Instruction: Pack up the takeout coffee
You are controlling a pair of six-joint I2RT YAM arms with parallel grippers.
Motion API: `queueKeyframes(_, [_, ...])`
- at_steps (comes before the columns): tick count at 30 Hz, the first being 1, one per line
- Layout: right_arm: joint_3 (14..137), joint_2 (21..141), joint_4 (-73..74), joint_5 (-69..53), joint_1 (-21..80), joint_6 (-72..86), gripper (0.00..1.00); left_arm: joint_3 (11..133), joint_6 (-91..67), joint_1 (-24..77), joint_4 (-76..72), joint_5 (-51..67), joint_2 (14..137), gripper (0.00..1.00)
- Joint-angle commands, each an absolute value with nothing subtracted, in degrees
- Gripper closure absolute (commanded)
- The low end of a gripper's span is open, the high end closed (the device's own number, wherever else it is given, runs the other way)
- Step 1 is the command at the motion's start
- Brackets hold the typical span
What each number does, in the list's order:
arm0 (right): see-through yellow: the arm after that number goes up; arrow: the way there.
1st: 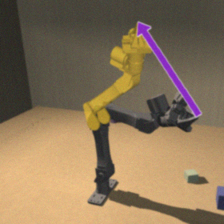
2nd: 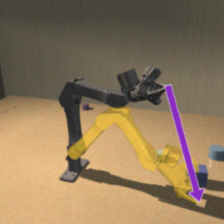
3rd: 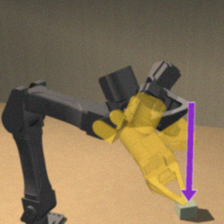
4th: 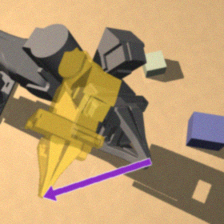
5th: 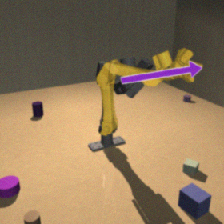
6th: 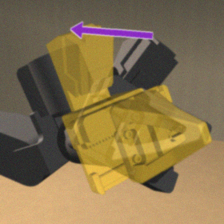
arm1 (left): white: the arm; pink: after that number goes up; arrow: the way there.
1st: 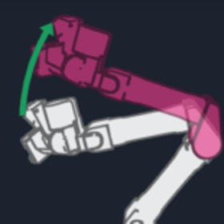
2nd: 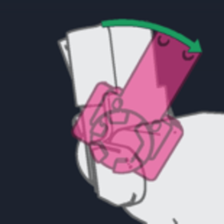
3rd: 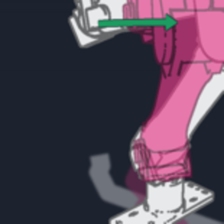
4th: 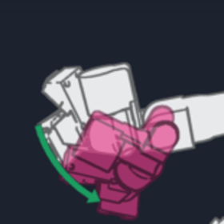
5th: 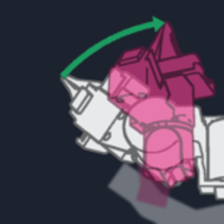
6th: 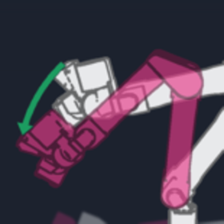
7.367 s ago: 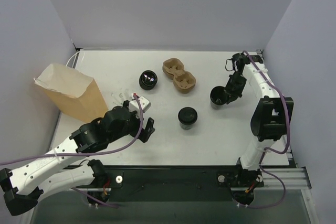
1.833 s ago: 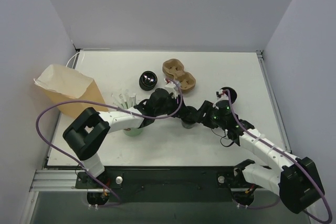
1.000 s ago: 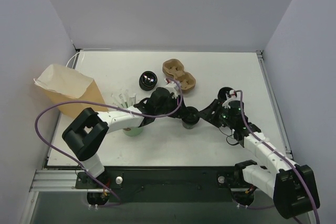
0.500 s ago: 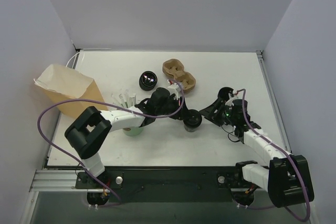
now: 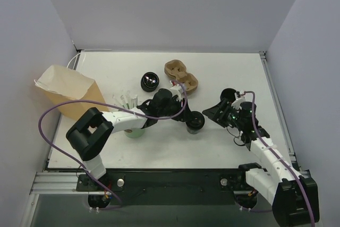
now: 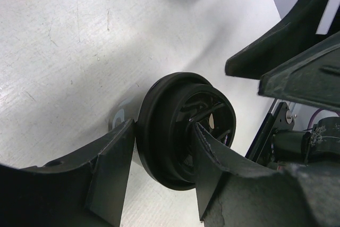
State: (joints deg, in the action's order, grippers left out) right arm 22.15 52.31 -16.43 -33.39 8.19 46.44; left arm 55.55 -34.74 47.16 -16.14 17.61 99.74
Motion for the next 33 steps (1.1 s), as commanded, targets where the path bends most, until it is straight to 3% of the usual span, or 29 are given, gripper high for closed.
queueKeyframes(1, [18.82, 55.01, -22.14, -36.99, 7.91, 46.58, 0.46, 53.79, -31.55, 48.08, -5.89, 16.96, 103.62, 0.46])
queueKeyframes(15, [16.79, 68.11, -31.90, -47.02, 8.09, 45.00, 0.50, 53.26, -31.99, 48.08, -7.64, 17.67, 104.76, 0.46])
queueKeyframes(22, [17.67, 69.17, -26.81, -46.14, 8.09, 41.49, 0.55, 53.87, -31.47, 47.99, -7.12, 17.84, 104.24, 0.46])
queueKeyframes(33, [21.97, 74.61, -21.37, -52.29, 8.70, 36.13, 0.55, 54.40, -31.29, 47.90, -7.91, 18.19, 105.38, 0.46])
